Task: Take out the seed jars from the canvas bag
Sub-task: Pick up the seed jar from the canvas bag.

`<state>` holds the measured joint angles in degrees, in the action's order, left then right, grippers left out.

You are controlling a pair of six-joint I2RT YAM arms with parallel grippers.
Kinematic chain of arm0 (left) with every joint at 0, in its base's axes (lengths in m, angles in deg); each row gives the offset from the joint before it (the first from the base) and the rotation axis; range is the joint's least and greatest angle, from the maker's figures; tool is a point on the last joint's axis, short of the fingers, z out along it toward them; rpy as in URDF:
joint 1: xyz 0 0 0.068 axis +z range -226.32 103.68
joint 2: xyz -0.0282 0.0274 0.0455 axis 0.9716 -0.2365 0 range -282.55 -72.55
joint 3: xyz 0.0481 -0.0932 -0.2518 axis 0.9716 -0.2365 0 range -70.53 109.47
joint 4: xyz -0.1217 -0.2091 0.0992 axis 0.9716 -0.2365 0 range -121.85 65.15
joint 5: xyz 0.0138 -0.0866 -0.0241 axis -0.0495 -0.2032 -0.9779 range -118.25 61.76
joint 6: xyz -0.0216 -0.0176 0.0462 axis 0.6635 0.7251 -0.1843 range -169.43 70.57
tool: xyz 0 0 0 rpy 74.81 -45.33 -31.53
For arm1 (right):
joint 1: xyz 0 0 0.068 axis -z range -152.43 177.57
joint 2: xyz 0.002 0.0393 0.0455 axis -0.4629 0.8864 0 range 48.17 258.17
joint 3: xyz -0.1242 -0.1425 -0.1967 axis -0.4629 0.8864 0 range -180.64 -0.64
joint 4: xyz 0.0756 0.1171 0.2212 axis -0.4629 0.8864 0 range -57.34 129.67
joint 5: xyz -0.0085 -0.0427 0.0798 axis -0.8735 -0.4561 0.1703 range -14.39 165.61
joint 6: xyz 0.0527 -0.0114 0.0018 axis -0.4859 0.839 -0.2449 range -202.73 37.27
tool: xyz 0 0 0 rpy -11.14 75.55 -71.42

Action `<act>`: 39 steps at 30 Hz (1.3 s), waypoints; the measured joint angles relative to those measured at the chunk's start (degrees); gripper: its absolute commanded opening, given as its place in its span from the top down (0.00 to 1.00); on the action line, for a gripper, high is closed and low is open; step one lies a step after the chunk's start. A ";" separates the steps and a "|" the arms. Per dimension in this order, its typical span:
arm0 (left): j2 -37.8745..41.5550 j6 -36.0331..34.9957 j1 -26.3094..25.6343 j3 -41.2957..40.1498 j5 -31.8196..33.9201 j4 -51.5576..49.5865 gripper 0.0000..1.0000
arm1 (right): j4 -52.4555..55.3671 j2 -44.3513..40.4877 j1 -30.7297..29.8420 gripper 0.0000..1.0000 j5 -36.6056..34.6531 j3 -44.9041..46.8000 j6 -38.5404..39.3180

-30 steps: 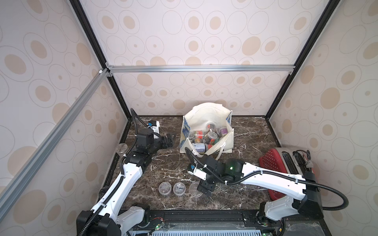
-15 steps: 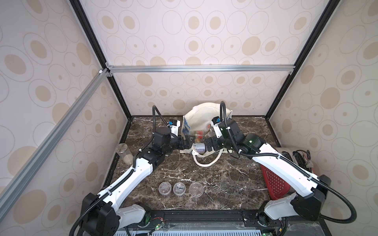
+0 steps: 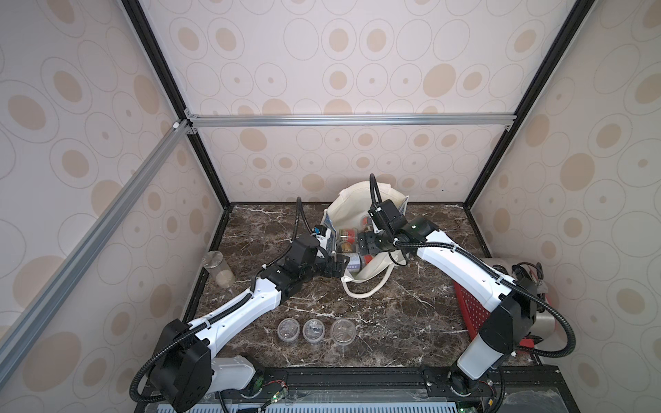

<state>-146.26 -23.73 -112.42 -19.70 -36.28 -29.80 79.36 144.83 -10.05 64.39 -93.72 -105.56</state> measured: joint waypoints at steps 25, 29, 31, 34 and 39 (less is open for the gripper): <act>0.00 1.38 -1.38 -1.97 -0.92 1.64 0.02 | 3.80 23.19 3.67 0.03 -8.09 -15.43 -0.85; 0.00 1.57 -1.44 -1.97 -0.90 1.90 0.02 | 3.93 24.74 4.33 0.04 -6.67 -16.22 -1.46; 0.00 1.60 -1.46 -1.97 -0.87 2.05 0.02 | 3.85 25.38 4.59 0.06 -5.14 -16.48 -1.77; 0.00 1.68 -1.46 -1.97 -0.87 2.23 0.02 | 3.58 26.16 4.81 0.10 -2.95 -16.70 -1.60; 0.00 1.84 -1.49 -1.97 -0.85 2.49 0.02 | 2.56 26.36 5.49 0.18 0.15 -16.70 -0.37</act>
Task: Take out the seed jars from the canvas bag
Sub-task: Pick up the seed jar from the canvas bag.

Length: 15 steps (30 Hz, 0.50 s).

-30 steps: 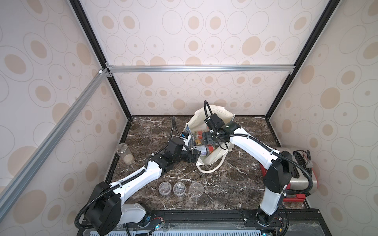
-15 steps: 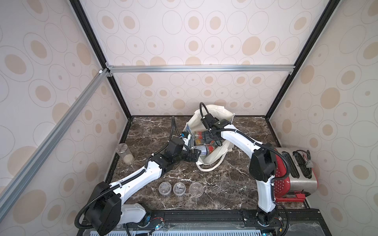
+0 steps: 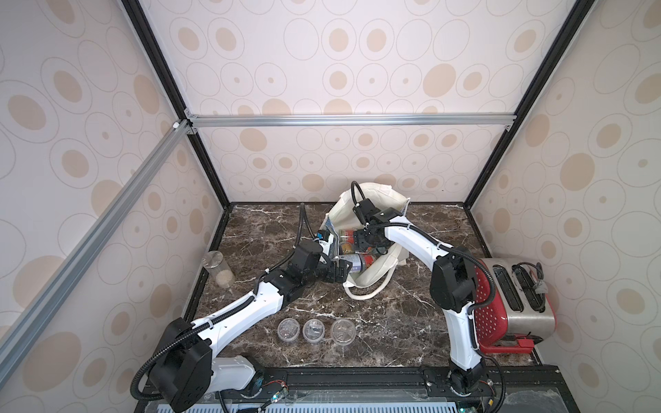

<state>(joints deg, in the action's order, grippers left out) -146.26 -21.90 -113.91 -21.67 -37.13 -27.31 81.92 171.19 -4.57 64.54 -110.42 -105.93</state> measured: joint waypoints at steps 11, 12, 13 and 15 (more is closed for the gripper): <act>0.09 0.20 -0.07 0.00 0.07 0.22 0.02 | -4.04 -0.09 0.44 0.30 3.52 0.79 3.54; 0.17 0.20 -0.07 0.00 0.17 0.22 0.02 | -4.70 -0.26 0.44 0.31 3.89 1.22 3.80; 0.28 0.22 -0.07 0.00 0.26 0.22 0.02 | -5.27 -0.48 0.44 0.31 4.26 1.70 4.02; 0.70 0.22 -0.07 0.00 0.39 0.22 0.02 | -6.45 -1.05 0.44 0.33 5.31 2.86 4.48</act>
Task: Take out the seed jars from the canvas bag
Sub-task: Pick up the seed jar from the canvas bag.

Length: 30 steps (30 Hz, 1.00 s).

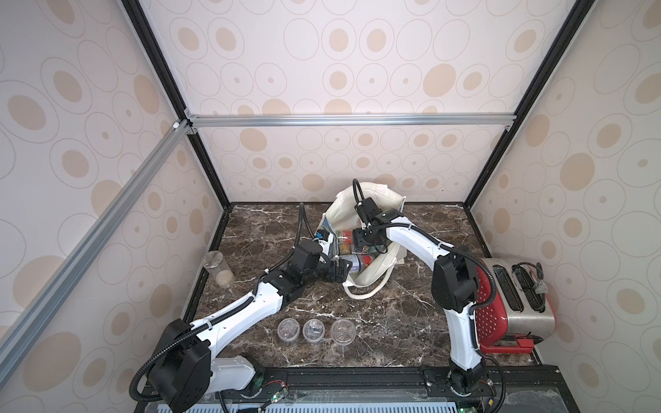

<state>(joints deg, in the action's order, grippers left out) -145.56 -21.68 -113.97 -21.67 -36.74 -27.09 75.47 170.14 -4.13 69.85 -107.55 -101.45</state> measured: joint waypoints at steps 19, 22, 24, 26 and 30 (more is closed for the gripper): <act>1.01 2.78 -0.11 -0.09 5.22 0.39 0.02 | -9.79 -15.98 -0.55 0.36 12.87 11.63 4.26; 0.35 3.13 -0.13 1.88 7.19 -0.31 0.02 | -9.90 -18.40 -0.72 0.36 14.27 12.37 4.70; -0.81 3.39 -0.11 4.09 8.81 -1.16 0.02 | -9.81 -20.55 -0.92 0.36 15.13 13.20 4.90; -2.03 3.65 -0.11 6.25 10.19 -1.97 0.02 | -9.77 -23.23 -1.09 0.36 15.69 14.47 5.18; -4.68 4.04 0.15 9.97 12.50 -3.91 0.02 | -9.64 -30.47 -1.51 0.36 16.44 18.03 6.36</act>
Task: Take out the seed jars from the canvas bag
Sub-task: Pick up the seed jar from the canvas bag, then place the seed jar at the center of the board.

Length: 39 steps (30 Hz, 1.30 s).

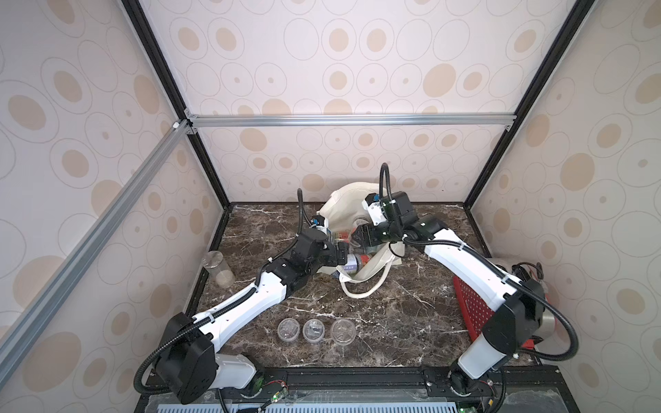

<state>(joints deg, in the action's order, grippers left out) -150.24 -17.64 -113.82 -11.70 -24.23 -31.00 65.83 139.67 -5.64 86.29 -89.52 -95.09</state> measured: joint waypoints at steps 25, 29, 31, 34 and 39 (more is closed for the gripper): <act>-4.98 -1.66 11.54 8.41 1.01 -5.60 0.02 | 6.08 -26.36 -28.48 0.36 -11.28 35.17 3.19; -4.70 -2.12 12.90 8.37 0.98 -5.92 0.02 | 2.78 -22.56 -29.11 0.36 -12.04 40.26 1.66; -4.37 -2.49 13.40 8.24 0.96 -6.19 0.02 | 1.38 -20.28 -29.22 0.36 -12.35 42.01 0.98; -3.63 -3.04 13.94 7.96 0.98 -6.78 0.02 | -0.37 -18.58 -29.29 0.36 -12.98 43.41 0.31; -2.56 -3.56 14.49 7.06 1.03 -7.08 0.02 | -3.30 -18.53 -29.35 0.30 -14.21 45.33 -0.28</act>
<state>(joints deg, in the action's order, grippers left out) -152.80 -21.20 -99.33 -4.64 -23.21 -38.08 62.53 121.14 -34.99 72.08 -44.19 -95.38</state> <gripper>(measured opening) 0.980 0.693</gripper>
